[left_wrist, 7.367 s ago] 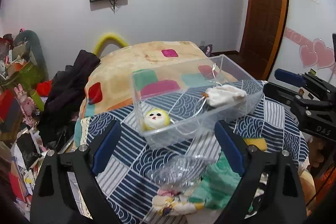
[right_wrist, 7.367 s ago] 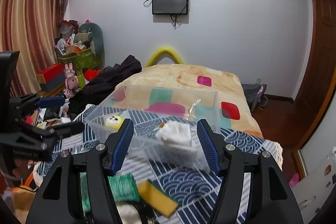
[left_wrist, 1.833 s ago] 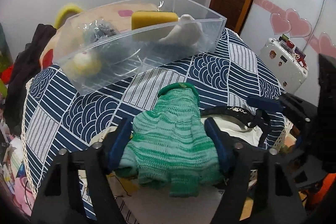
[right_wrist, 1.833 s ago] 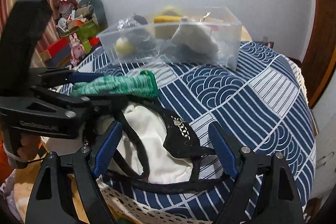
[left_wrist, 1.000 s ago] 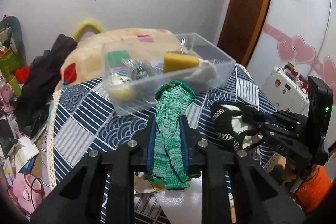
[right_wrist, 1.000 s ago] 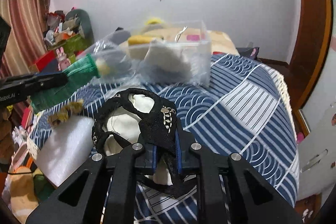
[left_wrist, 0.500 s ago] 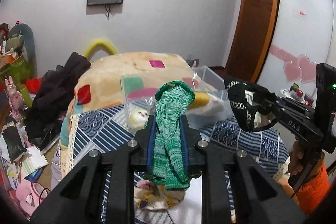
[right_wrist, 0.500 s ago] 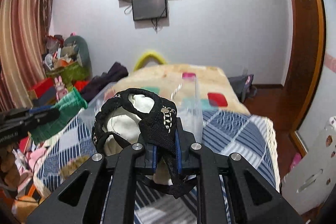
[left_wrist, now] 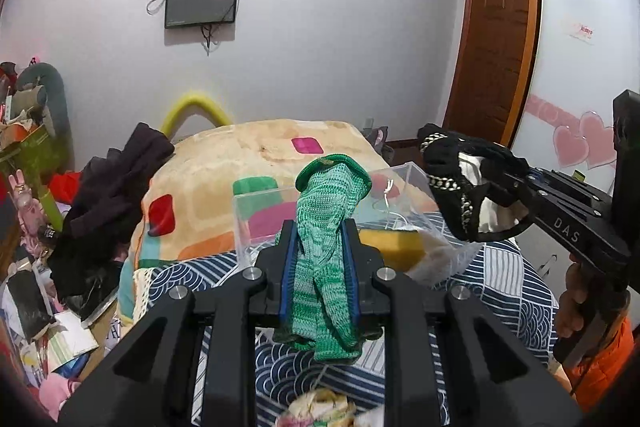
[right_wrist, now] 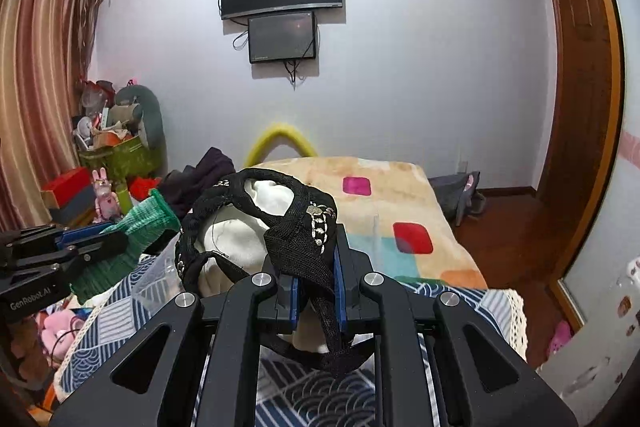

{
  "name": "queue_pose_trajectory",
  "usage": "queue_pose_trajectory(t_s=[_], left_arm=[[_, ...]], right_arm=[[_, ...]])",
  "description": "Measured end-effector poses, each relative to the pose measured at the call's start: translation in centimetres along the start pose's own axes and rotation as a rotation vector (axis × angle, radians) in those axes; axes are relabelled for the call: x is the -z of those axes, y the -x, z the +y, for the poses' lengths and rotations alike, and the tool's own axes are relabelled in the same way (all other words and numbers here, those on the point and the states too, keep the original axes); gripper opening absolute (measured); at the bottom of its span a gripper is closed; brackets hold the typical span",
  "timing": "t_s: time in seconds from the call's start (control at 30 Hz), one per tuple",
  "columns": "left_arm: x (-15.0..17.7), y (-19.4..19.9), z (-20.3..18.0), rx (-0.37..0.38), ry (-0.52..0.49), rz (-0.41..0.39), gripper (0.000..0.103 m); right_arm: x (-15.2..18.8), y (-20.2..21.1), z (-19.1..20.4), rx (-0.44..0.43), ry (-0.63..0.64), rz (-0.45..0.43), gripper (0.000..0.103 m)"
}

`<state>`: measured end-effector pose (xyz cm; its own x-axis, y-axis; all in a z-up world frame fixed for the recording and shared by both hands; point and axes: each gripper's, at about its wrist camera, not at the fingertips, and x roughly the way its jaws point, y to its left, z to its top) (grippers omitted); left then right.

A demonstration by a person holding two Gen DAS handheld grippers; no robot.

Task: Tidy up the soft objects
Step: 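Lift the glove and garment over the box and open both grippers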

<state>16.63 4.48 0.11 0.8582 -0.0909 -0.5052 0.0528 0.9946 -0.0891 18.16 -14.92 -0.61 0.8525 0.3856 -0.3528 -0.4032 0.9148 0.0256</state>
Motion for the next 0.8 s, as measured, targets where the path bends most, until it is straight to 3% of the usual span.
queue_pose_trajectory(t_s=[0.47,0.8], left_arm=[[-0.3,-7.7,1.3,0.016,0.056,0.126,0.021],[0.2,-9.4,1.5,0.039,0.08,0.185,0.026]], right_arm=[[1.4,-5.9,-0.5,0.05,0.016,0.147,0.012],[1.9,-7.8,-0.9,0.041,0.034,0.248,0.017]])
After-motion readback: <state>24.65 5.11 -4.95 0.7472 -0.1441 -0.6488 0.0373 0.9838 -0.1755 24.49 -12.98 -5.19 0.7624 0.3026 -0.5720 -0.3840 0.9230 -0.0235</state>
